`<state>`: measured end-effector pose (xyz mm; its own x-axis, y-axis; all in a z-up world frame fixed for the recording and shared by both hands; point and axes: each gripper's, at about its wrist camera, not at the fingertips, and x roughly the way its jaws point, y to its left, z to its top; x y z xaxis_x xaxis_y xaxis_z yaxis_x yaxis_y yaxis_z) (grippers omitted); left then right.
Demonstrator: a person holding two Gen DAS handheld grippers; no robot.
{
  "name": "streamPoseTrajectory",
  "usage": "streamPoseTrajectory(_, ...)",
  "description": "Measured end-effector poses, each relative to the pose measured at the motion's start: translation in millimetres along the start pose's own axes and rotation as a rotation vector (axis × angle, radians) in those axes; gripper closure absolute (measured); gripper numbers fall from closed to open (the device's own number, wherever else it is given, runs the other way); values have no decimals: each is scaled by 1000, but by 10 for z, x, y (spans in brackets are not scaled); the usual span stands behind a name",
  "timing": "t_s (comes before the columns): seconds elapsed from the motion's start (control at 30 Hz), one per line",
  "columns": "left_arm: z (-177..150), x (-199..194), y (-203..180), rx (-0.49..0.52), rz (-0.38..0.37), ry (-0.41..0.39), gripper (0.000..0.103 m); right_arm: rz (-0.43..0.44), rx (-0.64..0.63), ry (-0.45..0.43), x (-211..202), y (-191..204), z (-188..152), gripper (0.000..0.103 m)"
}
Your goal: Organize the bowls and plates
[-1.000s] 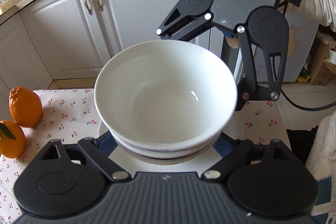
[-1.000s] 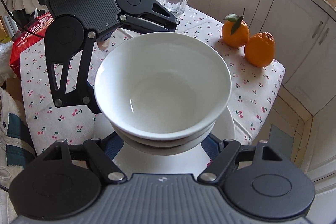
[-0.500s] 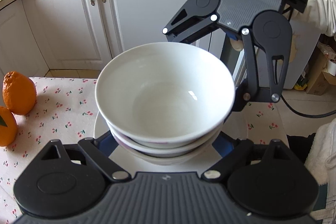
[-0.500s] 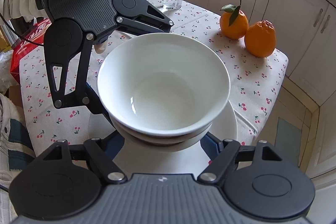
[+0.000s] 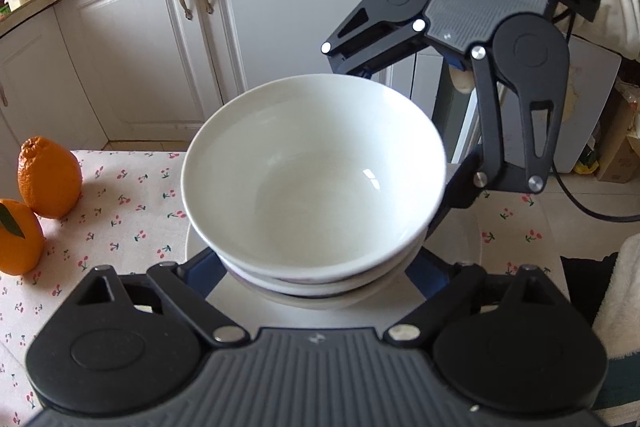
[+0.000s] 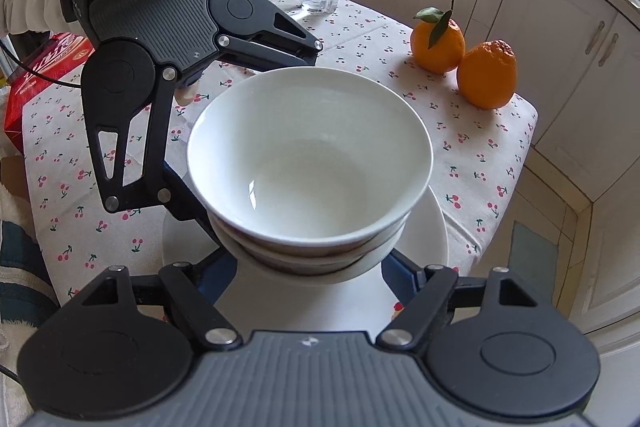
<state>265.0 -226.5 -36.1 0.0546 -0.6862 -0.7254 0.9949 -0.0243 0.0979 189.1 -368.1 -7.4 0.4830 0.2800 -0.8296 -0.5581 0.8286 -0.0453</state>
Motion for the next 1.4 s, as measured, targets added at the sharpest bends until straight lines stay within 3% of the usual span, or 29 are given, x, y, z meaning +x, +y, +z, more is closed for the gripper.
streamPoseTrajectory(0.17,-50,-139,-134,20,81,-13,4,-51,24,-10,-77,69,-22,11)
streamPoseTrajectory(0.3,-139,-352,-289,22,197,-54,3,-111,55,-15,-194,184,-74,8)
streamPoseTrajectory(0.53,-268,-772,-619,-139,377,-159,1,-340,206,-37,-493,510,-149,3)
streamPoseTrajectory(0.7,-373,-1007,-920,-273,421,-227,1,-461,418,-114,-656,789,-225,0)
streamPoseTrajectory(0.9,-409,-1185,-1299,-465,704,-226,1,-631,673,-194,-721,1075,-337,0)
streamPoseTrajectory(1.07,-389,-1332,-1489,-630,971,-137,1,-741,795,-246,-779,1358,-367,0)
streamPoseTrajectory(1.2,-419,-1431,-1605,-701,1003,-102,1,-766,802,-261,-831,1645,-362,0)
streamPoseTrajectory(1.4,-455,-1514,-1778,-788,953,-101,1,-790,773,-282,-950,1976,-345,0)
